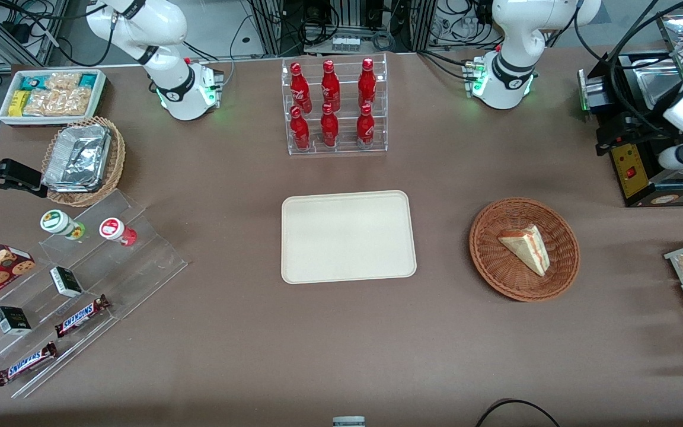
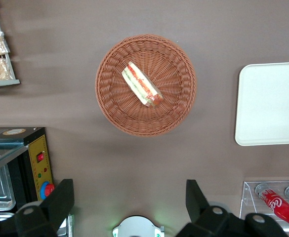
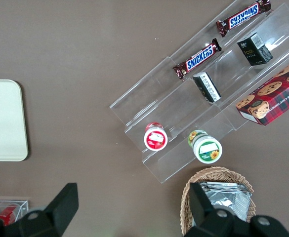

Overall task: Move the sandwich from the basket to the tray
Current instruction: 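Move the left gripper over the wrapped sandwich in the wicker basket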

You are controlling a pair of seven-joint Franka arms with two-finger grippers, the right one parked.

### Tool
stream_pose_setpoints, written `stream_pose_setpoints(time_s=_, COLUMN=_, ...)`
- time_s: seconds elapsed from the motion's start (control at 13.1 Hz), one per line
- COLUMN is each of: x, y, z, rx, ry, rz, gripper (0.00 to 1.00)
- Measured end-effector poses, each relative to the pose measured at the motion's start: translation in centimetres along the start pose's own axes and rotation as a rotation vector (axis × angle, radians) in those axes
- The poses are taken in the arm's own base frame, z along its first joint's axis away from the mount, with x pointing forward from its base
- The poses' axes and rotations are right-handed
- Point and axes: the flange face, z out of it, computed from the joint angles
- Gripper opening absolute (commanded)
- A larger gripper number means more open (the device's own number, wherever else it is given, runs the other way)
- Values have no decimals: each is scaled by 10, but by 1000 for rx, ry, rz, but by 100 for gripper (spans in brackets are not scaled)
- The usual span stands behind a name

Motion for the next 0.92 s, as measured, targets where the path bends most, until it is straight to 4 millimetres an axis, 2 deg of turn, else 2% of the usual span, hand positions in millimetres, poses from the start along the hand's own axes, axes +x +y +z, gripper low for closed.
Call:
stream_pose_setpoints(time_s=0.31, x=1, y=0, z=1, rx=0, ry=0, rz=0, gripper=100)
stream_pose_setpoints(time_s=0.46, x=7, y=2, z=11, rx=1, ry=1, rz=4, gripper=100)
stream_pose_setpoints(time_s=0.61, x=20, y=6, z=42, rx=1, ry=2, rz=6, gripper=100)
stream_pose_setpoints(time_s=0.92, x=44, y=10, z=125, rx=-2, ry=36, rz=-37, gripper=100)
